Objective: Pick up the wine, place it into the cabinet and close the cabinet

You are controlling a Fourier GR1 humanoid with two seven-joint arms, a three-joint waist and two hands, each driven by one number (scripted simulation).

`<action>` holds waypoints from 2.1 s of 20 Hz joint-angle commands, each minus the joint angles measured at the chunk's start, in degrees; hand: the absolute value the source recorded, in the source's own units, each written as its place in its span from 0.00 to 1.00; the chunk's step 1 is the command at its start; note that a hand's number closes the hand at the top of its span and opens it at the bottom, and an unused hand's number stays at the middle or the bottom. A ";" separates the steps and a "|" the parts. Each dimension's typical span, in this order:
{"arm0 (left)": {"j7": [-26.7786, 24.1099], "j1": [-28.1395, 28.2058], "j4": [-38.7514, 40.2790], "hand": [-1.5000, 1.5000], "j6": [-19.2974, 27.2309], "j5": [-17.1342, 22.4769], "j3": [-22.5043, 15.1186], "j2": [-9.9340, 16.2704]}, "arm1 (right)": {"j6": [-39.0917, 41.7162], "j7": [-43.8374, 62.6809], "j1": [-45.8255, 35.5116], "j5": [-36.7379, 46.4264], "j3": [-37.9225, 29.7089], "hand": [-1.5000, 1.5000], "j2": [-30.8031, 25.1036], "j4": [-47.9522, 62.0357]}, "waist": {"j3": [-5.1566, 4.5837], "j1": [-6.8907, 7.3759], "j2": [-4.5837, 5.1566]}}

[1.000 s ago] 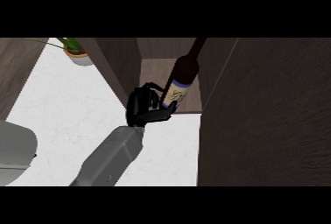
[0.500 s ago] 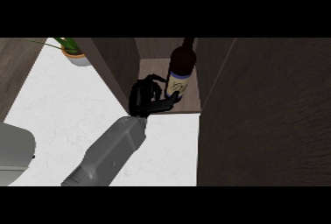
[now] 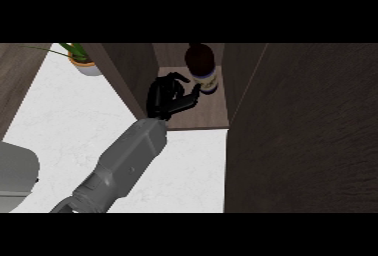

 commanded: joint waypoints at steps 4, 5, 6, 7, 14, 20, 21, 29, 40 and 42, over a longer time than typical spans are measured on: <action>-0.95 1.34 4.92 1.00 -0.61 0.67 -2.19 0.00 | -1.94 3.51 -0.96 1.66 3.65 0.00 1.22 -2.83 | -0.04 -0.87 0.27; 1.21 -3.18 8.55 1.00 -1.54 -0.12 0.83 0.00 | -0.33 -0.08 2.03 2.38 3.03 0.00 1.43 -1.80 | 0.00 -0.32 0.17; 0.58 -4.70 11.51 1.00 -3.19 -0.47 2.33 0.00 | -0.58 1.54 -0.53 -0.48 0.61 0.00 -0.02 -1.92 | -0.02 -0.49 0.37; -1.67 1.58 4.25 1.00 1.79 1.66 -2.01 0.00 | 0.18 2.10 0.78 -0.74 1.54 0.00 -0.25 -3.68 | -0.02 -1.46 0.24; -3.92 -2.96 11.57 1.00 -1.28 2.53 3.08 0.00 | 0.42 0.74 1.53 -0.40 2.32 0.00 0.61 -2.74 | -0.05 -1.73 0.57; -9.45 -4.63 13.31 0.00 -0.79 1.48 5.04 0.21 | 1.04 0.20 -0.07 -2.61 -2.07 0.00 -1.69 -1.31 | -0.01 -0.43 0.29; -12.85 -1.40 12.19 0.00 -2.81 0.97 4.25 -0.01 | 1.97 -0.95 1.37 -1.00 0.29 0.00 -0.86 -0.49 | -0.02 -0.36 0.27; -11.63 -1.89 6.37 0.00 -1.73 -1.25 3.40 0.76 | 1.38 -1.18 6.12 0.57 1.02 0.00 0.48 -4.80 | 0.05 1.53 -0.66; -5.75 8.72 -13.95 0.00 3.67 -5.89 -3.02 5.00 | -0.80 0.57 1.83 2.32 1.61 0.00 0.85 -2.36 | 0.09 3.84 -1.22; -4.15 12.97 -21.48 0.00 4.41 -7.31 -5.74 5.05 | 1.22 -2.22 6.16 2.93 2.06 0.00 1.28 -3.35 | 0.12 4.04 -1.41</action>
